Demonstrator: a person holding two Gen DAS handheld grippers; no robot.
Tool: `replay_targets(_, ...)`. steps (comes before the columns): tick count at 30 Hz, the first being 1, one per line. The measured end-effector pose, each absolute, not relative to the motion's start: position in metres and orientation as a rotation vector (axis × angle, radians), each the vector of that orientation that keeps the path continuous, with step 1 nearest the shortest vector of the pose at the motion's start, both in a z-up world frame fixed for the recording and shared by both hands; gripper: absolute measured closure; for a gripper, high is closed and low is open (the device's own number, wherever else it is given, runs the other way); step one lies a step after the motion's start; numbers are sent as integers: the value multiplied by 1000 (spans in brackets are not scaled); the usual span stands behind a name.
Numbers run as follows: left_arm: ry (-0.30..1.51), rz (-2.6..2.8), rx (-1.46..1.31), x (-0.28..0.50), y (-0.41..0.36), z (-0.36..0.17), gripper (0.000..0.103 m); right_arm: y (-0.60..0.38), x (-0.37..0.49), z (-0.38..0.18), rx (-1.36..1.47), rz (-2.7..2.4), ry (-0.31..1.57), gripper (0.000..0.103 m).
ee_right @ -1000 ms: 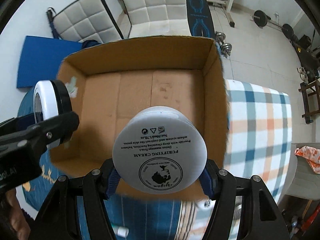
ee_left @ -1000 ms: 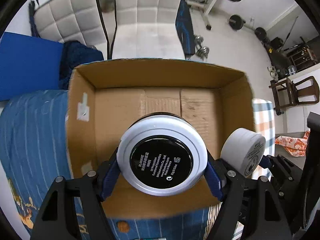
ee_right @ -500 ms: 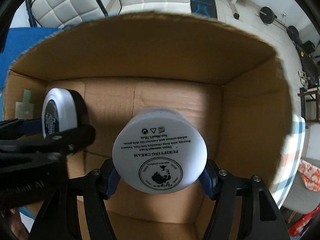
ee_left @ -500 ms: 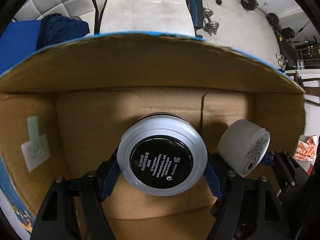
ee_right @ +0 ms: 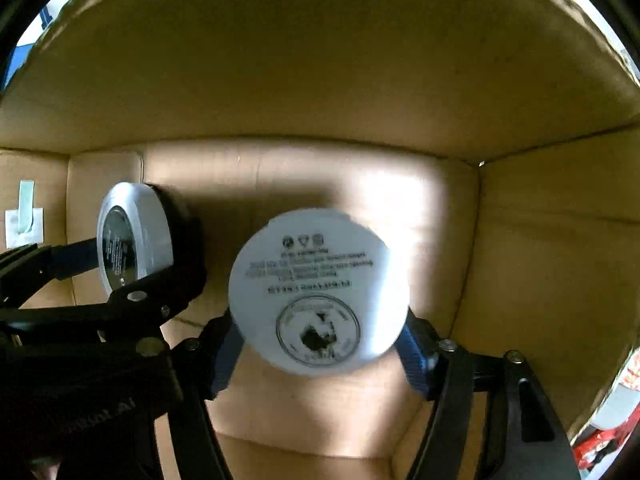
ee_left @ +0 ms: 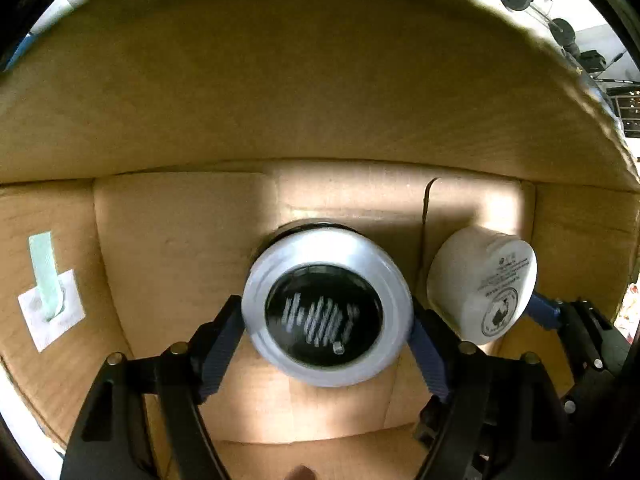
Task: Organize rigid objects
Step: 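Carry both jars into the box and open both tools to release them, then grasp the gold tin with the left tool while the right tool grasps the steel canister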
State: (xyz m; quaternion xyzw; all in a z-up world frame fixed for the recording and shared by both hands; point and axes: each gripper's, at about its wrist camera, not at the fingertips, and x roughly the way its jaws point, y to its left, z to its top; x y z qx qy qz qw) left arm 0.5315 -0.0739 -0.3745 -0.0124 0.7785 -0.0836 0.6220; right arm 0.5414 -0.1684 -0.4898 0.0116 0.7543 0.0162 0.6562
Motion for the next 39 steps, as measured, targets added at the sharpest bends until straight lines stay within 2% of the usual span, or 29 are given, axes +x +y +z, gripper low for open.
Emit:
replay_targets(2,1790,-193,-30,528,-74,-366,26,-169,539,-485,32,36,1712,23)
replay_targets(7,1708,-166,34,510,-72,-328,13,-165,529,-466,45,34,1697,17)
replay_targets(9,1675,-160,34,501,-67,-313,6,-162,516,-455,52,38,1679,10)
replay_targets(10,1660,-157,32,498,-65,-305,6,-161,510,-450,53,33,1668,2)
replay_targets(11,1637,-152,16,489,-60,-295,6,-161,503,-442,52,24,1649,0)
replay_targets(24,1410,-94,22,398,-30,-214,5,-145,417,-356,48,19,1442,0)
replay_targets(39,1302,-95,-43,295,-19,-147,5,-165,324,-280,100,56,1316,0)
